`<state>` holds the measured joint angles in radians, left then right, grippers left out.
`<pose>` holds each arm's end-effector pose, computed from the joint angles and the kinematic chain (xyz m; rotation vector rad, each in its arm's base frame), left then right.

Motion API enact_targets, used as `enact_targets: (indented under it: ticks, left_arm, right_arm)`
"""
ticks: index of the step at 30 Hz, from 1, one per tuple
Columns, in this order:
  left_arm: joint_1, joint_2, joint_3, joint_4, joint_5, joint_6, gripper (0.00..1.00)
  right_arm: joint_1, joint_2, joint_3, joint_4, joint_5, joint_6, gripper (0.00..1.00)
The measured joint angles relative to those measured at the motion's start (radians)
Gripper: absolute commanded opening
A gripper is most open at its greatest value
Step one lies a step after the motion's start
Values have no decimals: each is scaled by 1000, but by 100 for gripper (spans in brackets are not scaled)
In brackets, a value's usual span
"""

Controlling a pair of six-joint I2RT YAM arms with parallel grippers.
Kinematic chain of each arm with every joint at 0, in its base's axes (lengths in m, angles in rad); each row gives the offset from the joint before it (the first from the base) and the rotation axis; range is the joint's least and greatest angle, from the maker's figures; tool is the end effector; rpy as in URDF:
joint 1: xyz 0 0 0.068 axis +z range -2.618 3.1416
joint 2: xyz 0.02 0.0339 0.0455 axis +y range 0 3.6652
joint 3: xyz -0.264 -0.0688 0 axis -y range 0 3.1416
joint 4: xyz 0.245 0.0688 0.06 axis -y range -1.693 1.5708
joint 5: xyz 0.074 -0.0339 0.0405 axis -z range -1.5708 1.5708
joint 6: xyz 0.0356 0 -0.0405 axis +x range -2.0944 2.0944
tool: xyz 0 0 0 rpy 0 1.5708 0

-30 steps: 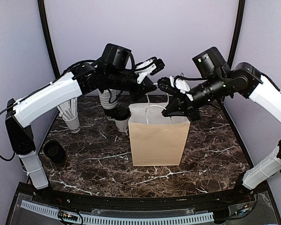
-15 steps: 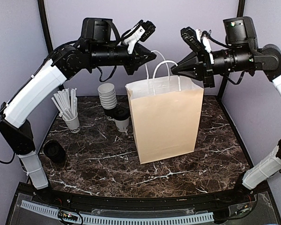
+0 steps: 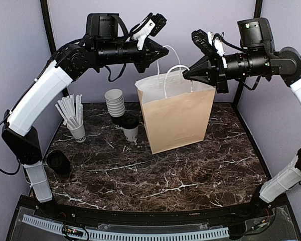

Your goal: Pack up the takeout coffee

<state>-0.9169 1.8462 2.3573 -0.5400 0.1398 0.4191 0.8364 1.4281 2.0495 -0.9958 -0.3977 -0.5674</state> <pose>0.2305 -0.3089 0.5366 1.0887 1.2022 -0.4971 0.1547 0.1919 0.5272 -1.4544 1.3079 0.5641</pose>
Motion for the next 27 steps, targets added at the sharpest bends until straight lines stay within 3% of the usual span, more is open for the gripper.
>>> enact_targets:
  ticks: [27]
  left_arm:
    - [0, 40, 13, -20, 10, 17, 0]
  right_arm:
    - [0, 6, 0, 0, 25, -4, 0]
